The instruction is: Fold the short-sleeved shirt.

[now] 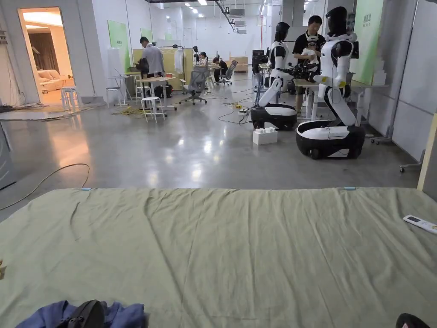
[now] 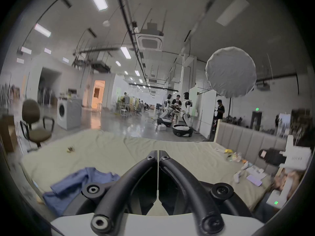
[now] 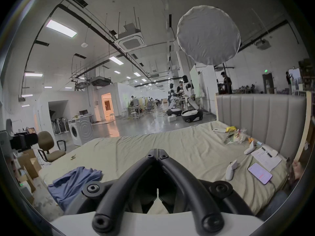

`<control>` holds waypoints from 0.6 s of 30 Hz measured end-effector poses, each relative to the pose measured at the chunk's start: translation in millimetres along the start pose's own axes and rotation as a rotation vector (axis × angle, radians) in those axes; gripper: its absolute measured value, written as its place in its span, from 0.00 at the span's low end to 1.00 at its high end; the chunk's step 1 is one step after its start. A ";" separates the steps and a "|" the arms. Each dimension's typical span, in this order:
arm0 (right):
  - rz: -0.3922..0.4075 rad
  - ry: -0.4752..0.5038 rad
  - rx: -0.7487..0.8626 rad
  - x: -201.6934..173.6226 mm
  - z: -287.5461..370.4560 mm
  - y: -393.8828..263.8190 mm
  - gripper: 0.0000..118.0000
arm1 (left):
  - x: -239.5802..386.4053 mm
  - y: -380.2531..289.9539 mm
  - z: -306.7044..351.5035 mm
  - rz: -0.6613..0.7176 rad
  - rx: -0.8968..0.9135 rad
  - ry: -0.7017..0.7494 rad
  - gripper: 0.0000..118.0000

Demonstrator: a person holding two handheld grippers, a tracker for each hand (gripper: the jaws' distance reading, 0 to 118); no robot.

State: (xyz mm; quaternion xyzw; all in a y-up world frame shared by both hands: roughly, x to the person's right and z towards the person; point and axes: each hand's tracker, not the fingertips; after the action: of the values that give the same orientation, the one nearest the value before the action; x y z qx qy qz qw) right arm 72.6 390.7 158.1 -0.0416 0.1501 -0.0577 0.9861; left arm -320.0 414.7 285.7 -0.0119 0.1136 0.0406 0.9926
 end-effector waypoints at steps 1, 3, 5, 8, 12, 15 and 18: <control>0.031 -0.002 -0.005 -4.3 -0.9 1.0 0.00 | 1.7 0.9 0.8 -0.016 0.003 -0.010 0.00; 0.051 0.001 -0.013 -7.3 -1.3 3.1 0.00 | 6.1 5.4 -1.3 -0.001 -0.006 -0.023 0.00; 0.065 0.018 -0.015 -9.0 -0.7 2.0 0.00 | 9.7 5.9 -2.6 0.016 -0.008 -0.026 0.00; 0.090 0.018 -0.008 -13.5 1.7 2.1 0.00 | 6.8 8.0 -4.1 -0.001 -0.001 -0.027 0.00; 0.132 0.015 0.020 -15.0 4.1 3.2 0.00 | 5.2 7.7 -5.4 -0.009 -0.007 -0.036 0.00; 0.120 0.013 0.015 -12.7 5.1 2.9 0.00 | 4.9 6.3 -6.5 -0.004 -0.015 -0.041 0.00; 0.116 0.008 0.009 -10.7 4.9 3.4 0.00 | 6.4 6.4 -7.0 -0.009 -0.021 -0.044 0.00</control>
State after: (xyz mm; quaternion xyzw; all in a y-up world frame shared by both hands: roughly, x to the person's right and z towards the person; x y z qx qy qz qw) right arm 64.3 395.7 165.6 -0.0281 0.1562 -0.0011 0.9873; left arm -315.9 421.4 277.2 -0.0217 0.0912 0.0376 0.9949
